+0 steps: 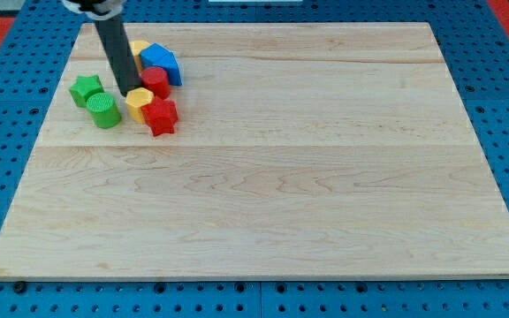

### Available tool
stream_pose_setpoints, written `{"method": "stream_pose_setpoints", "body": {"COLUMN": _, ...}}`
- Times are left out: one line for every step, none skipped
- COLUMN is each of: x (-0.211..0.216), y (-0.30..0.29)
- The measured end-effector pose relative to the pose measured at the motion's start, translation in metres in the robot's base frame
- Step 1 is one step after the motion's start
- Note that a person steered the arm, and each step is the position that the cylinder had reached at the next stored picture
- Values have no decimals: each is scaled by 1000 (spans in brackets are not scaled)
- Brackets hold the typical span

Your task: Move yellow hexagon along with red star at center of the board

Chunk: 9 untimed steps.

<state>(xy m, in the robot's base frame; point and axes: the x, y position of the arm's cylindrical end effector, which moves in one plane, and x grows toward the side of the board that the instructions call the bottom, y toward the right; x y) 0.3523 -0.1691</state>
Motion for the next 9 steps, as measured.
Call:
{"method": "stream_pose_setpoints", "body": {"x": 8, "y": -21}}
{"method": "stream_pose_setpoints", "body": {"x": 37, "y": -31}}
{"method": "stream_pose_setpoints", "body": {"x": 55, "y": 11}}
{"method": "stream_pose_setpoints", "body": {"x": 39, "y": 56}}
{"method": "stream_pose_setpoints", "body": {"x": 35, "y": 21}}
{"method": "stream_pose_setpoints", "body": {"x": 19, "y": -27}}
{"method": "stream_pose_setpoints", "body": {"x": -20, "y": 4}}
{"method": "stream_pose_setpoints", "body": {"x": 2, "y": 52}}
{"method": "stream_pose_setpoints", "body": {"x": 25, "y": 86}}
